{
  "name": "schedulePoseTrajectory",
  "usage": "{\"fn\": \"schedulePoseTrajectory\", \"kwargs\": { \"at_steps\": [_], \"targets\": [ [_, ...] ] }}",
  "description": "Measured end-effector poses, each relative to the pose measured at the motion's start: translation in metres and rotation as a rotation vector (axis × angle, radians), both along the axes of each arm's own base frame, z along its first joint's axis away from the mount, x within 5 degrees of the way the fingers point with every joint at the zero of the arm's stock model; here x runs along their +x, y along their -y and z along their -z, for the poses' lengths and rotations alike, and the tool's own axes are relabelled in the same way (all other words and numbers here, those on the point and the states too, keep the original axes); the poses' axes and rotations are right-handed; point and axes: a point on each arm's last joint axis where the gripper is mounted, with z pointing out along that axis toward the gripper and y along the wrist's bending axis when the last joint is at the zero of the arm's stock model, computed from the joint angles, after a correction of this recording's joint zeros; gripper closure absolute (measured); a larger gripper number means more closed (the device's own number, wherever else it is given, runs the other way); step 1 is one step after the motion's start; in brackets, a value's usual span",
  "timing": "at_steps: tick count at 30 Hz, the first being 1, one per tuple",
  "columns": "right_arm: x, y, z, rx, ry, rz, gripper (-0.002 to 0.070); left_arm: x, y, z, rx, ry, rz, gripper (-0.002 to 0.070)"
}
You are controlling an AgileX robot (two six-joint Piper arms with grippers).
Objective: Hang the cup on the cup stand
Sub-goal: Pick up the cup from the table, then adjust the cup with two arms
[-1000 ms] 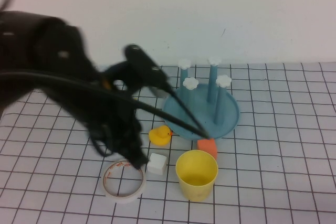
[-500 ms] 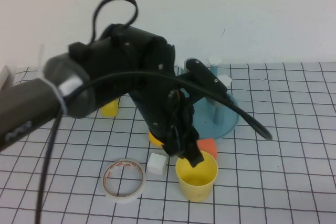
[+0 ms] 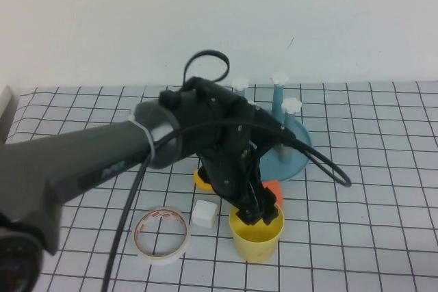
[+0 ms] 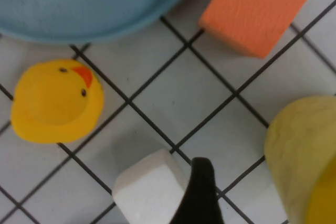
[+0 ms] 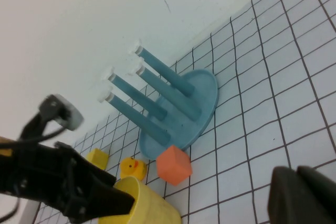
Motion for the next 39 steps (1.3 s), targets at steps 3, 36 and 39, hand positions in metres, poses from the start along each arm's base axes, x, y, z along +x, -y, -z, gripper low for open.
{"fn": "schedulePoseTrajectory", "kwargs": {
  "at_steps": [3,36,39],
  "targets": [
    [0.000,0.000,0.000,-0.002,0.000,0.000,0.0678,0.003,0.000,0.015,0.037,-0.025,-0.010,0.0160],
    [-0.001,-0.003,0.001,0.028,-0.015,-0.031,0.0678,-0.075,-0.065,-0.094,-0.141,0.276,0.045,0.0661],
    [-0.001,-0.004,0.000,0.065,-0.014,-0.035,0.0678,-0.102,-0.087,-0.097,-0.220,0.376,0.044,0.0661]
  ]
}}
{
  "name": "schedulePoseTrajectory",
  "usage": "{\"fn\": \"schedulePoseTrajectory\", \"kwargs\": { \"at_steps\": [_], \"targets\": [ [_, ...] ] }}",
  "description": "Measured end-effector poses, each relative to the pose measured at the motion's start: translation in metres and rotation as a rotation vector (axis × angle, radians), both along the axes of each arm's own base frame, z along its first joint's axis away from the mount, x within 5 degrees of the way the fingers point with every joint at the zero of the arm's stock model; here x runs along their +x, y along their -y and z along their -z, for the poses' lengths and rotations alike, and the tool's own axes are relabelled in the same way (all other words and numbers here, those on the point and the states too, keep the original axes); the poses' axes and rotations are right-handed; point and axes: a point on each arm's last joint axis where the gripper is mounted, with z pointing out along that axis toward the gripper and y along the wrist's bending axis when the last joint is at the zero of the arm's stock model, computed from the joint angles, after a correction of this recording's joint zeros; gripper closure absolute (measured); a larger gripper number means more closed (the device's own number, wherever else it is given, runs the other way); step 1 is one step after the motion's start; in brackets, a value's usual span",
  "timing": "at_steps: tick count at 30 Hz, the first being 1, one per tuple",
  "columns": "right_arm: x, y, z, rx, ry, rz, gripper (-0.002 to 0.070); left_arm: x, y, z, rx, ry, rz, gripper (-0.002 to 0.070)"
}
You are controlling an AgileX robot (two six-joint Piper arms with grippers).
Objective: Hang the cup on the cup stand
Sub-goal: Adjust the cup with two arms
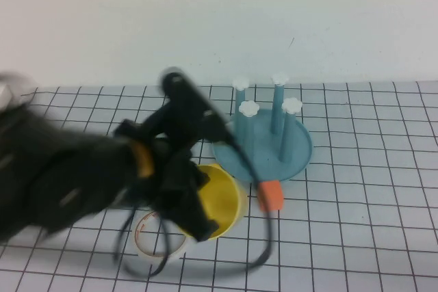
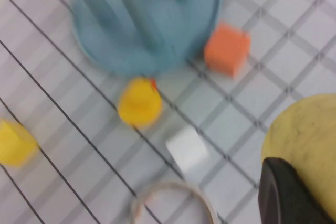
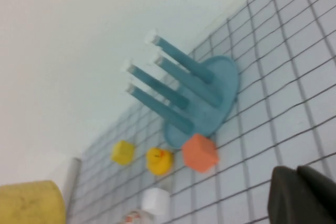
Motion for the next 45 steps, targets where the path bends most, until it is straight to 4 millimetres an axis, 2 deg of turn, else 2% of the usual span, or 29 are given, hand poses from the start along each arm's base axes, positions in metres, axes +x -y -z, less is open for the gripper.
{"fn": "schedulePoseTrajectory", "kwargs": {
  "at_steps": [6,10,13,19,24,26,28,33,35,39,45],
  "targets": [
    [0.000,-0.006,-0.010,0.236,0.035,-0.026,0.0678,-0.043,-0.034,-0.016,-0.229,0.323,0.020,0.0661],
    [-0.001,-0.010,-0.019,0.339,0.096,-0.074,0.0678,-0.054,-0.043,-0.019,-0.373,0.551,0.044,0.0661],
    [-0.001,-0.015,-0.025,0.421,0.109,-0.141,0.0678,-0.053,-0.046,-0.017,-0.431,0.680,0.047,0.0661],
    [0.010,-0.025,-0.029,0.416,-0.007,-0.265,0.0678,-0.038,-0.042,-0.014,-0.513,0.801,0.007,0.0661],
    [0.037,-0.031,-0.074,0.323,-0.009,-0.388,0.0657,-0.025,-0.038,-0.015,-0.621,0.903,-0.057,0.0661],
    [0.051,-0.033,-0.089,0.313,-0.017,-0.438,0.0609,-0.021,-0.036,-0.014,-0.649,0.949,-0.067,0.0661],
    [0.067,-0.035,-0.100,0.322,-0.042,-0.491,0.0526,-0.017,-0.034,-0.011,-0.669,0.985,-0.075,0.0661],
    [0.114,-0.043,-0.113,0.408,-0.155,-0.653,0.0215,-0.010,-0.030,-0.004,-0.678,1.016,-0.085,0.0661],
    [0.131,-0.050,-0.115,0.423,-0.191,-0.701,0.0142,-0.008,-0.029,-0.001,-0.673,1.011,-0.085,0.0661],
    [0.161,-0.073,-0.127,0.384,-0.197,-0.792,0.0089,-0.005,-0.027,0.003,-0.666,1.001,-0.087,0.0661],
    [0.205,-0.110,-0.150,0.291,-0.128,-0.826,0.0078,-0.005,-0.027,0.003,-0.670,1.007,-0.088,0.0661]
  ]
}}
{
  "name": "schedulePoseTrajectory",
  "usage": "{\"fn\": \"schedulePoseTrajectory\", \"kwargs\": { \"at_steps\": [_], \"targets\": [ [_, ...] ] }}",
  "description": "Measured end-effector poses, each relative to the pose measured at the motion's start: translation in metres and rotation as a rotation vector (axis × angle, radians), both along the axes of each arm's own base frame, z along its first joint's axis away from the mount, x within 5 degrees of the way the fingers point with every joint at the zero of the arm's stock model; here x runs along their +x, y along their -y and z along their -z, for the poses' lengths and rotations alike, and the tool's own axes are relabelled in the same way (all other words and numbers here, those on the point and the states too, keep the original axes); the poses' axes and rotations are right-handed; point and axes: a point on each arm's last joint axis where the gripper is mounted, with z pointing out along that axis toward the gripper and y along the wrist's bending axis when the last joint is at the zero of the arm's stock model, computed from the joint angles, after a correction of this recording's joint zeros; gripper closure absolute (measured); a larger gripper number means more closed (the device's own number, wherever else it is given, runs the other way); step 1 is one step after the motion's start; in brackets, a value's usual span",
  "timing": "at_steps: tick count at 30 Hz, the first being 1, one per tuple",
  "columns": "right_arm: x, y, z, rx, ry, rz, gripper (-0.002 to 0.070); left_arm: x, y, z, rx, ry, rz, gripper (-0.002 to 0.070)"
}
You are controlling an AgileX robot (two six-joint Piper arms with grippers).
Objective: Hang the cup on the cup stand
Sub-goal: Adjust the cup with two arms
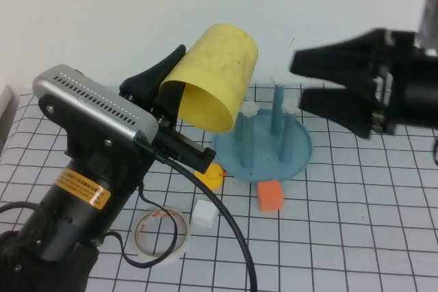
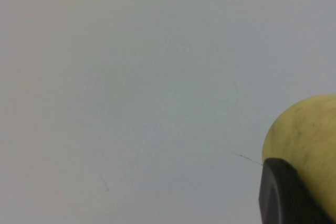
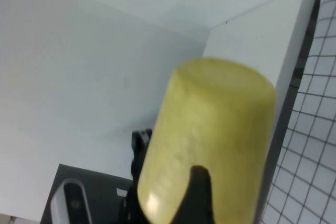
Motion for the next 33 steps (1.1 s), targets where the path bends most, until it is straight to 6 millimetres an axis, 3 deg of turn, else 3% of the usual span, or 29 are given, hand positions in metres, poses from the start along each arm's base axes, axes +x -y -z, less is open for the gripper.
{"fn": "schedulePoseTrajectory", "kwargs": {
  "at_steps": [7,12,18,33],
  "targets": [
    [0.037,-0.036,-0.004,-0.008,0.020,-0.048,0.0078,0.000,-0.001,0.000,-0.008,-0.003,-0.007,0.0661],
    [0.049,-0.056,-0.008,-0.001,0.041,-0.076,0.0077,0.003,-0.004,0.001,-0.031,-0.024,-0.035,0.0662],
    [0.048,-0.072,-0.016,-0.001,0.078,-0.093,0.0077,0.003,-0.004,0.000,-0.039,-0.022,-0.040,0.0662],
    [0.045,-0.079,-0.017,0.003,0.072,-0.087,0.0076,0.003,-0.004,0.000,-0.083,-0.037,-0.014,0.0662]
  ]
}}
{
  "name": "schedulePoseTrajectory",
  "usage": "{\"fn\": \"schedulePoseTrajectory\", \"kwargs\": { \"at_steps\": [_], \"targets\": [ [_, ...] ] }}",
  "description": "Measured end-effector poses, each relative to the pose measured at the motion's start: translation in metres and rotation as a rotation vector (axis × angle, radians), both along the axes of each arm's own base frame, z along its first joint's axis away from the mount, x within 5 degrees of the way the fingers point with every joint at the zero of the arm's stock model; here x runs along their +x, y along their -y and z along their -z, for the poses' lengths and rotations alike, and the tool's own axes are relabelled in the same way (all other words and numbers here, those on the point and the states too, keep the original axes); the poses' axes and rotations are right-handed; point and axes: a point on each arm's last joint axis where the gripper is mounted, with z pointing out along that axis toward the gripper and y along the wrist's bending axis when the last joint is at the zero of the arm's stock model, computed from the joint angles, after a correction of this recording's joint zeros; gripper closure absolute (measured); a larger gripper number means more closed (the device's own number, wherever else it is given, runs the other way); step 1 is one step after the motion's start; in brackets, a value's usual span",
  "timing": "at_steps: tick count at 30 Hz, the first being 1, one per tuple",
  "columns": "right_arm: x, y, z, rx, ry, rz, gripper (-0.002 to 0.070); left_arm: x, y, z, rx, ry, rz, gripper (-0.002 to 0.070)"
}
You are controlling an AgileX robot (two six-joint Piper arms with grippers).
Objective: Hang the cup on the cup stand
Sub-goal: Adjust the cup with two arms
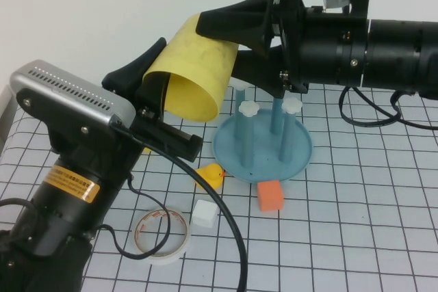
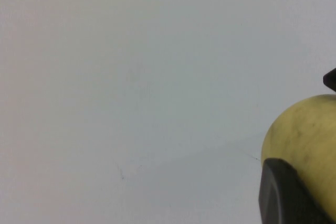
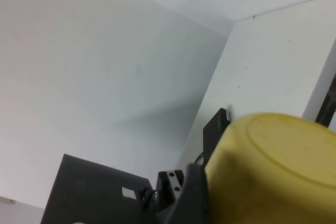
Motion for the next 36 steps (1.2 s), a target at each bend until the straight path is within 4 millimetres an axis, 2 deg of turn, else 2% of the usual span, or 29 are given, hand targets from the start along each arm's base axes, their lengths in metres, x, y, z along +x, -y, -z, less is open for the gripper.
{"fn": "schedulePoseTrajectory", "kwargs": {
  "at_steps": [23,31,34,36],
  "targets": [
    [0.0008,-0.0009,0.0015,-0.003,-0.042,0.023,0.0070,0.0000,0.0023,0.0025,0.040,-0.010,0.026,0.0662],
    [0.0015,-0.0010,0.0025,-0.005,-0.054,0.030,0.0096,0.0008,0.0015,0.0032,0.035,-0.024,0.018,0.0662],
    [0.0020,-0.0013,0.0033,-0.006,-0.056,0.030,0.0096,0.0013,0.0010,0.0036,0.031,-0.032,0.013,0.0650],
    [0.0021,-0.0020,0.0042,-0.009,-0.053,0.028,0.0096,0.0016,0.0011,0.0045,0.035,-0.042,0.013,0.0614]
  ]
}}
